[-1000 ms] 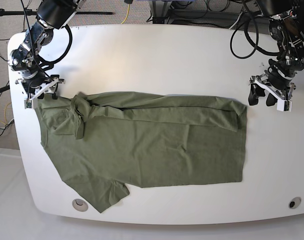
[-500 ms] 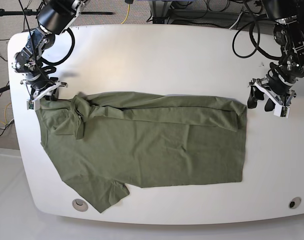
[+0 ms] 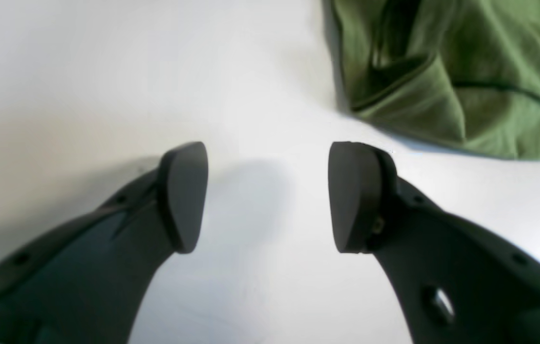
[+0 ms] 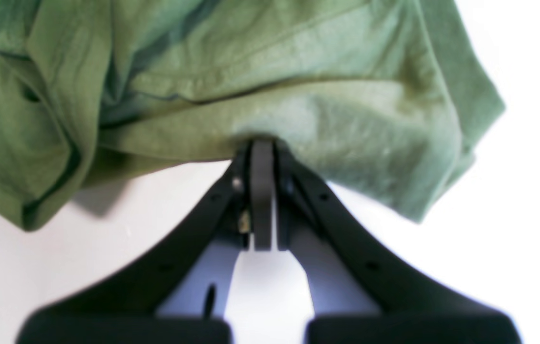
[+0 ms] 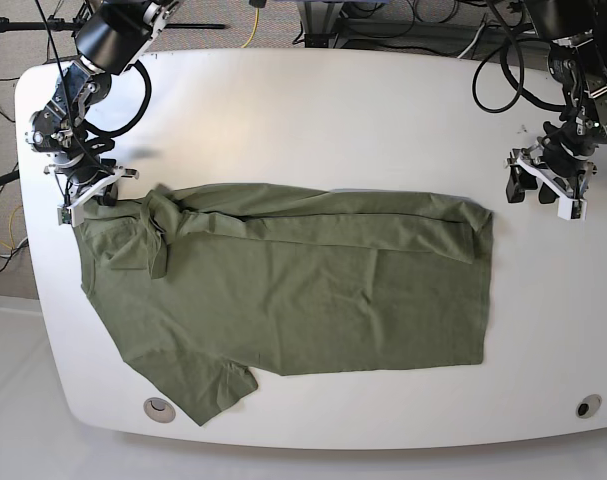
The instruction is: Fold the T-shirt properly
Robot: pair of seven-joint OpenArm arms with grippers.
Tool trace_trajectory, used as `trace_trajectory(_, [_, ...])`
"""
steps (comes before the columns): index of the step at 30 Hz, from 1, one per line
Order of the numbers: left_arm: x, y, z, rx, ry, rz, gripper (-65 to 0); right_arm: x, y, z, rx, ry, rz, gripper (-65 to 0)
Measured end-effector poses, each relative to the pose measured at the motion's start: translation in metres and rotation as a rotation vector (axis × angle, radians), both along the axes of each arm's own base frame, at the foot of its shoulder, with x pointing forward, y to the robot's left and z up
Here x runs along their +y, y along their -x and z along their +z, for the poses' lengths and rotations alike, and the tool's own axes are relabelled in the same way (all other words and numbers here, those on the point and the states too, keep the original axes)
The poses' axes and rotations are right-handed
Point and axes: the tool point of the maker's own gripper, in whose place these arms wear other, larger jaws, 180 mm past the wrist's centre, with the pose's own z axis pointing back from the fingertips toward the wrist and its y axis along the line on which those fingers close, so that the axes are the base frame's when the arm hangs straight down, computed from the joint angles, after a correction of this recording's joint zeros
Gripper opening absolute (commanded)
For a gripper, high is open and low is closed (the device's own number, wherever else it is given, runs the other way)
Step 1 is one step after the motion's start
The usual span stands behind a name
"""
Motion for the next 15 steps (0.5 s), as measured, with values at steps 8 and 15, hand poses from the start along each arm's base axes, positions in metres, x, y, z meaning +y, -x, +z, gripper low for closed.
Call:
trace_trajectory(8, [-0.008,0.002,-0.012,0.011,0.047,0.005,-26.0,0.001,-0.003,0.001,-0.034,-0.052,-0.012,-62.6])
trace_trajectory(15, [-0.010,-0.005,-0.011,0.000,0.056,0.018,-24.8,-0.001,-0.012,0.002,-0.036,-0.064,-0.015,-64.1])
